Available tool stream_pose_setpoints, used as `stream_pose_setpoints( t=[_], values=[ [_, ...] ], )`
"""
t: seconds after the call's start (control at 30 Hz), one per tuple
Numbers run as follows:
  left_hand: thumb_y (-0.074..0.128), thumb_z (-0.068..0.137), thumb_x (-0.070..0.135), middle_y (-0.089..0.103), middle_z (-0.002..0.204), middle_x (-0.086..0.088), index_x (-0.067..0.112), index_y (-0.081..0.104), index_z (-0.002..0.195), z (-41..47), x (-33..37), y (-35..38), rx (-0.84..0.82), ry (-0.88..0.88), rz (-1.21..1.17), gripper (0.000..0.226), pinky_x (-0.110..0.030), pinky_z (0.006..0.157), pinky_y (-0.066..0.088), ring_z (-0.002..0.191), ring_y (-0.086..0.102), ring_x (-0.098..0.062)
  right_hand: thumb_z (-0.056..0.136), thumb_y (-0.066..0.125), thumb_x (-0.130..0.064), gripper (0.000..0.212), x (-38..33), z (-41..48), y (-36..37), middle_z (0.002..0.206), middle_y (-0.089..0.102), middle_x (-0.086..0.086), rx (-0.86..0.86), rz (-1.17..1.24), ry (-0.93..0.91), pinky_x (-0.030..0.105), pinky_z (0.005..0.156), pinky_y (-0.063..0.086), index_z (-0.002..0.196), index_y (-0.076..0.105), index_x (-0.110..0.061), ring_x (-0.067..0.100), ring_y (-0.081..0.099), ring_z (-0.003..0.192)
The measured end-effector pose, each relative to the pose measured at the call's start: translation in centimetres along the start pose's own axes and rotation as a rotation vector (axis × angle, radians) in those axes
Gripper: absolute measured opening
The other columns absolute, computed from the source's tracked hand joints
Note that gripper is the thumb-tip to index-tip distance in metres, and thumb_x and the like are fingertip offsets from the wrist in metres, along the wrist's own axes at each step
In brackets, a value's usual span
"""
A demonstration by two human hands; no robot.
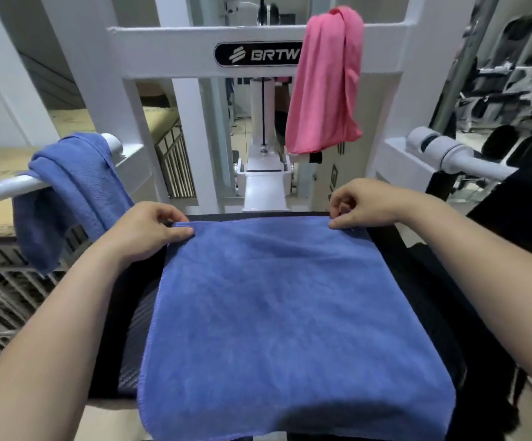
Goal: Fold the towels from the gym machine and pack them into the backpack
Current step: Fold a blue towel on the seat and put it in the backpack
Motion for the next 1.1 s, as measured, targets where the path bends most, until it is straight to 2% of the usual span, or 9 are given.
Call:
stream_pose_setpoints(
  t=[0.1, 0.3, 0.47, 0.63, 0.73, 0.83, 0.97, 1.03, 1.1],
  values=[
    [0.079, 0.077, 0.023, 0.056, 0.046, 0.015, 0.014, 0.072, 0.073, 0.2, 0.6, 0.4, -0.055, 0.016, 0.038, 0.012, -0.014, 0.051, 0.037, 0.043, 0.046, 0.002, 0.078, 0.077, -0.031, 0.017, 1.3, -0.1, 0.3, 0.066, 0.057, -0.007, -0.097, 0.055, 0.047, 0.026, 0.063, 0.042, 0.079, 0.065, -0.018, 0.010, 0.050, 0.062],
    [0.083, 0.072, 0.029, 0.069, 0.066, 0.002, 0.012, 0.077, 0.072, 0.1, 0.2, 0.3, -0.137, -0.037, -0.002, 0.018, -0.020, 0.063, 0.040, 0.062, 0.053, -0.007, 0.078, 0.078, -0.030, 0.026, 2.7, -0.2, -0.5, 0.057, 0.053, -0.007, -0.147, 0.003, 0.124, 0.025, 0.057, 0.038, 0.064, 0.060, -0.016, 0.011, 0.047, 0.056],
    [0.082, 0.072, 0.029, 0.075, 0.072, 0.003, 0.019, 0.080, 0.072, -1.0, 0.5, 0.3, -0.157, -0.053, -0.068, 0.009, -0.018, 0.068, 0.045, 0.061, 0.058, 0.003, 0.080, 0.071, -0.002, 0.022, 2.4, 0.0, -1.0, 0.056, 0.055, 0.004, -0.109, 0.401, 0.114, 0.020, 0.048, 0.039, 0.063, 0.058, -0.009, 0.012, 0.049, 0.049],
    [0.085, 0.059, 0.038, 0.073, 0.068, 0.006, 0.017, 0.079, 0.072, -1.9, 0.1, -5.8, 0.164, -0.084, -0.281, 0.025, -0.017, 0.065, 0.045, 0.062, 0.059, -0.002, 0.075, 0.050, 0.018, 0.036, 0.4, 1.1, -1.7, 0.055, 0.039, 0.003, -0.088, 0.618, 0.073, 0.022, 0.042, 0.034, 0.061, 0.040, -0.013, 0.016, 0.038, 0.050],
    [0.083, 0.072, 0.028, 0.070, 0.060, 0.016, 0.020, 0.077, 0.073, -2.2, 1.3, -11.3, 0.385, -0.044, -0.280, 0.010, -0.007, 0.058, 0.042, 0.056, 0.058, 0.009, 0.076, 0.052, 0.019, 0.033, -2.7, 3.5, -5.8, 0.059, 0.042, 0.006, 0.097, 0.659, 0.010, 0.025, 0.043, 0.045, 0.065, 0.042, -0.011, 0.020, 0.047, 0.053],
    [0.084, 0.069, 0.032, 0.073, 0.070, 0.011, 0.027, 0.076, 0.069, -2.6, 3.4, -17.6, 0.604, 0.042, -0.224, 0.009, -0.021, 0.069, 0.047, 0.065, 0.062, 0.001, 0.072, 0.053, 0.020, 0.034, -6.1, 5.7, -11.9, 0.064, 0.051, 0.009, 0.439, 0.659, -0.041, 0.039, 0.059, 0.059, 0.066, 0.047, -0.012, 0.025, 0.055, 0.060],
    [0.084, 0.071, 0.029, 0.067, 0.072, 0.000, 0.042, 0.071, 0.083, -4.1, 7.7, -24.8, 0.845, 0.211, -0.184, 0.022, -0.027, 0.067, 0.048, 0.060, 0.054, -0.009, 0.068, 0.050, 0.014, 0.037, -9.9, 4.7, -20.0, 0.078, 0.066, 0.002, 0.858, 0.659, -0.185, 0.023, 0.064, 0.049, 0.079, 0.062, -0.019, 0.018, 0.059, 0.076],
    [0.080, 0.076, 0.027, 0.065, 0.065, 0.012, 0.036, 0.071, 0.092, -5.5, 10.2, -26.7, 0.923, 0.302, -0.164, 0.020, -0.027, 0.066, 0.047, 0.057, 0.052, -0.004, 0.069, 0.048, 0.010, 0.040, -11.0, 2.1, -22.4, 0.086, 0.070, 0.000, 0.996, 0.681, -0.273, 0.027, 0.079, 0.054, 0.088, 0.070, -0.017, 0.016, 0.065, 0.084],
    [0.078, 0.079, 0.026, 0.065, 0.057, 0.020, 0.037, 0.071, 0.078, -7.3, 11.4, -26.7, 0.947, 0.351, -0.183, 0.013, -0.027, 0.060, 0.048, 0.050, 0.051, -0.001, 0.070, 0.048, 0.007, 0.040, -11.5, -0.6, -23.0, 0.086, 0.070, -0.003, 1.067, 0.636, -0.339, 0.027, 0.086, 0.053, 0.092, 0.074, -0.014, 0.016, 0.066, 0.087]
  ],
)
Point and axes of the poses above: each hand's wrist, its own z-axis towards the middle knuckle, its own y-axis out of the palm, x = y × z, the point moved 10 cm from there along z, towards the middle knuckle
